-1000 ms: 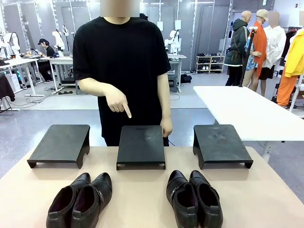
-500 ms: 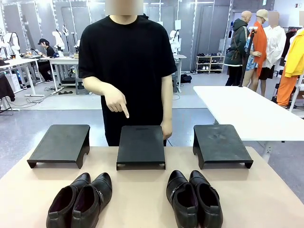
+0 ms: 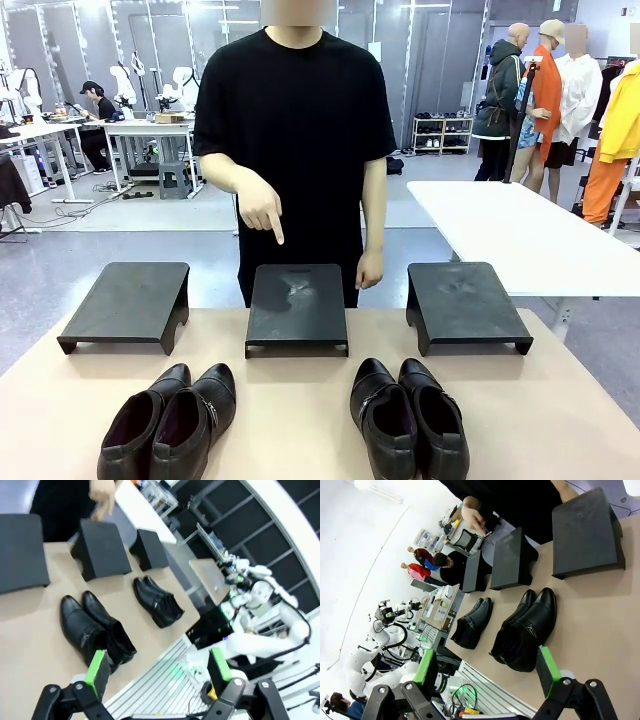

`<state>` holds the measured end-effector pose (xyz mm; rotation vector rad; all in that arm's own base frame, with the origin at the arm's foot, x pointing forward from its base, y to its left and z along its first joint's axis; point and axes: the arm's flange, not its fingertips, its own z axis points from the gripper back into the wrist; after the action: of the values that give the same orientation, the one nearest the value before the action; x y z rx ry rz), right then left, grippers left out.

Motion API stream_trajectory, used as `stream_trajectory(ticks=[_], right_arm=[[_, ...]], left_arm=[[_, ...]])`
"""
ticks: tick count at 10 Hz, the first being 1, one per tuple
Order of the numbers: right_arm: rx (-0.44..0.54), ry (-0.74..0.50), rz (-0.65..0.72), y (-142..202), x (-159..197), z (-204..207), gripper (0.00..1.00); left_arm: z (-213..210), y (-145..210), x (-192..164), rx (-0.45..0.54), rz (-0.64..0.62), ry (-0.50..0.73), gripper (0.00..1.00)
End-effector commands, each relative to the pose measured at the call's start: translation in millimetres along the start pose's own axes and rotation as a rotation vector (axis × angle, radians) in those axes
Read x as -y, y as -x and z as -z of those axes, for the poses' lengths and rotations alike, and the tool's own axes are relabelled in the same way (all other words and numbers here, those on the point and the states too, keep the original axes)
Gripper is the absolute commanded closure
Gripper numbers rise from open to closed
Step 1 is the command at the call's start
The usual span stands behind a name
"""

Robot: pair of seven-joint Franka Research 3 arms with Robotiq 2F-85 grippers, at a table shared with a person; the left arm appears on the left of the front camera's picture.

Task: Place the shoes on the stand as instructed by the person.
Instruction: Pick up one pair of Shoes and place it on the Shoes Stand indicated by the person.

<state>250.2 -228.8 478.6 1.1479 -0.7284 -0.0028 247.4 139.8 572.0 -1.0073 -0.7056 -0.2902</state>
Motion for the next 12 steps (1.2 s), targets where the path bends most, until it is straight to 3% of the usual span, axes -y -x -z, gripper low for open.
stream_trajectory(ticks=[1, 4, 7, 10, 12], right_arm=[[0.007, -0.012, -0.015, -1.6, -0.6, -0.8, 0.0], [0.007, -0.012, -0.015, -1.6, -0.6, -0.8, 0.0], [0.007, -0.012, -0.015, -1.6, -0.6, -0.8, 0.0], [0.007, -0.012, -0.015, -1.6, -0.6, -0.8, 0.0], [0.007, -0.012, -0.015, -1.6, -0.6, -0.8, 0.0]], left_arm=[[48.3, -19.7, 24.2, -0.145, -0.012, -0.033, 0.0], [144.8, -25.3, 70.5, -0.445, 0.105, -0.083, 0.0], [227.0, -2.0, 93.2, -0.714, 0.16, -0.285, 0.0], [274.1, 35.9, 86.8, -0.79, 0.139, -0.492, 0.0], [291.7, 58.8, 78.7, -0.779, 0.089, -0.541, 0.0]])
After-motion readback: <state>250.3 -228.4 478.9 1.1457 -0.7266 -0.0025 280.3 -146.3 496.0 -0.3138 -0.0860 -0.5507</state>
